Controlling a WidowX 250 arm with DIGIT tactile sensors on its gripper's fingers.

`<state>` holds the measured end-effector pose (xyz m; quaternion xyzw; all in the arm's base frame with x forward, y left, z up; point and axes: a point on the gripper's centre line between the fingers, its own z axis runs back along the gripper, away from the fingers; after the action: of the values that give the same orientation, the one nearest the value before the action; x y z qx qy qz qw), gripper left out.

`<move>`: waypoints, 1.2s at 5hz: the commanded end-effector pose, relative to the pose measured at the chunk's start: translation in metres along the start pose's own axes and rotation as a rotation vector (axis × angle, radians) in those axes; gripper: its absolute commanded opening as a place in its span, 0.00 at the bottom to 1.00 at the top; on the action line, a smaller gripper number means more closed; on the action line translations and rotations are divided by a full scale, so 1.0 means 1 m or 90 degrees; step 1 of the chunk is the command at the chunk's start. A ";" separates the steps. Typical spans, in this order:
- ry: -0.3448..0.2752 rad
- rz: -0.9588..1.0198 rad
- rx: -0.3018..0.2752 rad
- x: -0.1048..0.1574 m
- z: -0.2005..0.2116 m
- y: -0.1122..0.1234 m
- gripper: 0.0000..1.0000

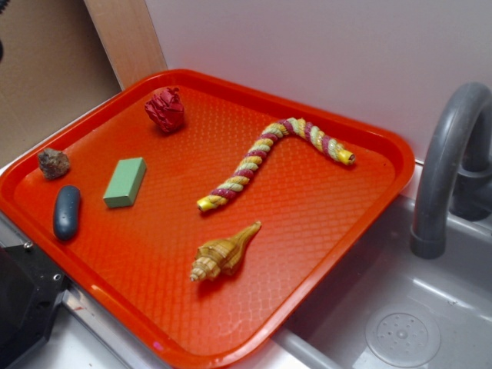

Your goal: Grab the rock.

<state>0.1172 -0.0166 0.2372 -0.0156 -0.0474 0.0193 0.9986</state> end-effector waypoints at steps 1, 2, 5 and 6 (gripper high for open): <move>0.000 0.000 0.000 0.000 0.000 0.000 1.00; 0.030 0.047 0.022 0.027 -0.019 0.020 1.00; -0.085 0.233 0.129 0.060 -0.094 0.127 1.00; -0.074 0.255 0.163 0.052 -0.119 0.156 1.00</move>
<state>0.1782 0.1261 0.1057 0.0954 -0.0818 0.2121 0.9691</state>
